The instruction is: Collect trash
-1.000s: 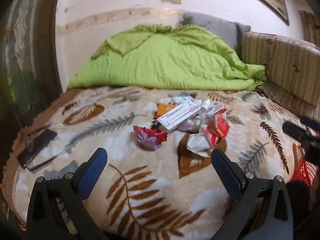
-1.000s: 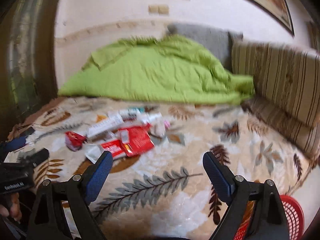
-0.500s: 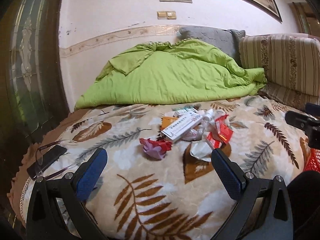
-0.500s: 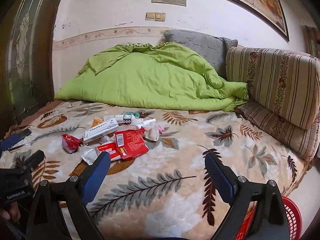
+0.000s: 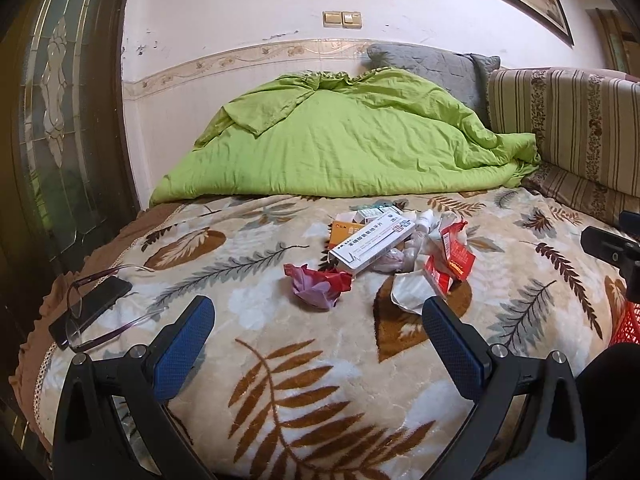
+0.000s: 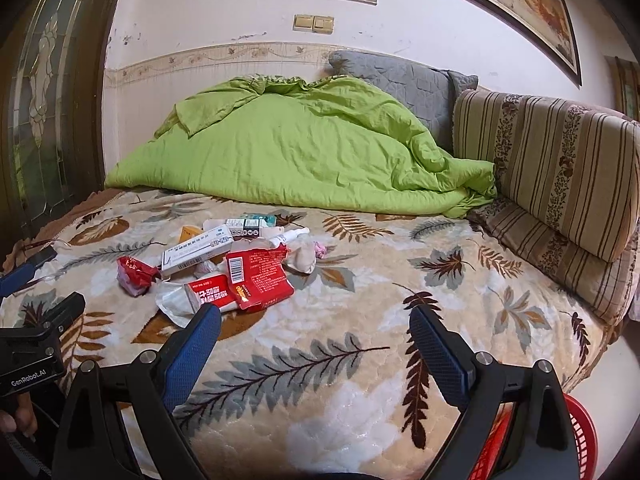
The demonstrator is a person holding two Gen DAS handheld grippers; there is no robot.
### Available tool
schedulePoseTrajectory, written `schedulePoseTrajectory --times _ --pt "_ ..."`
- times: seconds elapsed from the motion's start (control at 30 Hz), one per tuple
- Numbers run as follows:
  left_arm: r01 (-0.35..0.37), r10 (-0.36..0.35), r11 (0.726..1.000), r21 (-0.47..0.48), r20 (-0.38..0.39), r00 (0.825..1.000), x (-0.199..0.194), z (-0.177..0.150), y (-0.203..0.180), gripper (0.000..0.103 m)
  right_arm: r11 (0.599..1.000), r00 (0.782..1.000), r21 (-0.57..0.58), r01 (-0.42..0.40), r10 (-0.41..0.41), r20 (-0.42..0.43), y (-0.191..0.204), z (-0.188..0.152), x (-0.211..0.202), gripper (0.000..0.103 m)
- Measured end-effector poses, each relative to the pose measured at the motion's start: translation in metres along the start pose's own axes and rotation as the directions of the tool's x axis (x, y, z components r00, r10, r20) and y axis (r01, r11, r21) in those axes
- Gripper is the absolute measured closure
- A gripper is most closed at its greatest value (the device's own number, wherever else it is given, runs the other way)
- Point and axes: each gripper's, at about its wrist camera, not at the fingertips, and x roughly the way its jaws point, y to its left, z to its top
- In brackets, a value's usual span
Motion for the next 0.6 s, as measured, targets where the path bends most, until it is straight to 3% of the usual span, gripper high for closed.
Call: schedulePoseTrajectory --times 0.6 --pt "0.023 -0.023 1.0 0.009 -0.012 1.0 -0.0002 -0.0026 -0.0035 0.0 1.0 1.0 -0.019 0.021 -0.021 -0.004 -0.0005 -0.0015 -0.0024 0.006"
